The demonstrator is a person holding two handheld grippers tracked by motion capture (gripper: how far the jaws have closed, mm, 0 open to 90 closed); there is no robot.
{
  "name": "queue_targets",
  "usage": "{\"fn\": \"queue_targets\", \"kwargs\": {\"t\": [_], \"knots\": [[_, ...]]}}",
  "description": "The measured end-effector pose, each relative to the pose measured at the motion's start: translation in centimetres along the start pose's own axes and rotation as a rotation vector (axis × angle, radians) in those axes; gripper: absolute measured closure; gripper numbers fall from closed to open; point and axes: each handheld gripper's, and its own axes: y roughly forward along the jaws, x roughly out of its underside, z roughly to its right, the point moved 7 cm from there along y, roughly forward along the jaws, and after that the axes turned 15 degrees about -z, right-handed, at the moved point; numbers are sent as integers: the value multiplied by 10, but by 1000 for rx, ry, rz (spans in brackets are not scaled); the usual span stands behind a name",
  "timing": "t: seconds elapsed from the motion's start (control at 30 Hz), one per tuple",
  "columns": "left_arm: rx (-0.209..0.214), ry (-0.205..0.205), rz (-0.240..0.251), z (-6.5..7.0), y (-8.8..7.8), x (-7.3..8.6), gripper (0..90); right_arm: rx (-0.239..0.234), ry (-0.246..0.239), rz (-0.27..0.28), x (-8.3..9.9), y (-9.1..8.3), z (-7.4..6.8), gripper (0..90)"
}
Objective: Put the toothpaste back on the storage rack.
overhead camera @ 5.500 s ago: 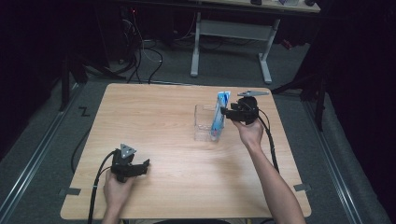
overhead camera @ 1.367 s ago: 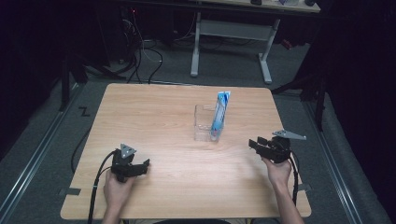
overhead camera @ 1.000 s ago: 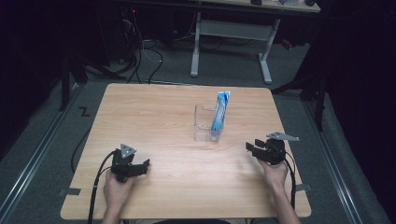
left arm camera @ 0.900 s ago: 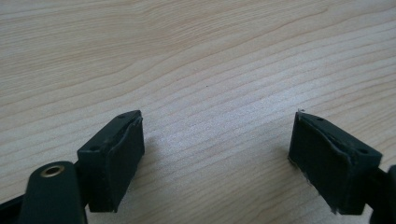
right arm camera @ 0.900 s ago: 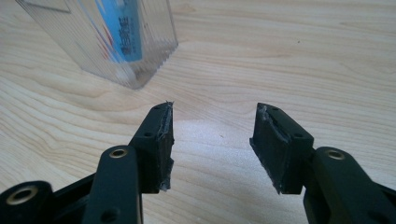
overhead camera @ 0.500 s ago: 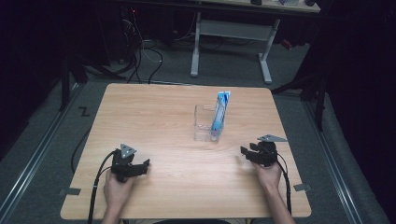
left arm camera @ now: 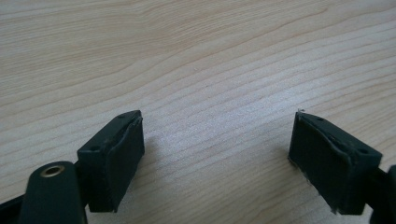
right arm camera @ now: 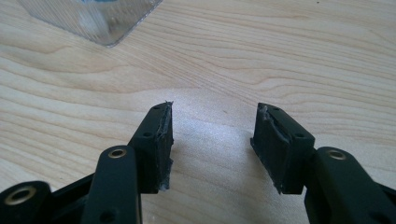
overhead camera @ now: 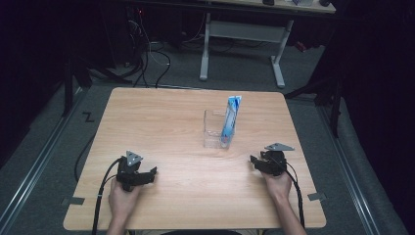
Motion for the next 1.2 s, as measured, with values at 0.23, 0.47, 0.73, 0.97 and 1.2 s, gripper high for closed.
{"fn": "queue_targets", "kwargs": {"t": [0.23, 0.47, 0.73, 0.97, 1.2], "knots": [[0, 0, 0, 0, 0, 0, 186, 10, -6, 10, -2, 4, -1, 476], [0, 0, 0, 0, 0, 0, 186, 40, -35, 10, -2, 5, -3, 463], [-1, 0, 0, 0, 0, 0, 186, 39, -36, 5, -2, 6, -3, 406], [-1, 0, 0, 0, 0, 0, 186, 42, -33, 5, -2, 6, -3, 395], [0, 0, 0, 0, 0, 0, 186, 36, -32, 2, -1, 6, -3, 388]]}}
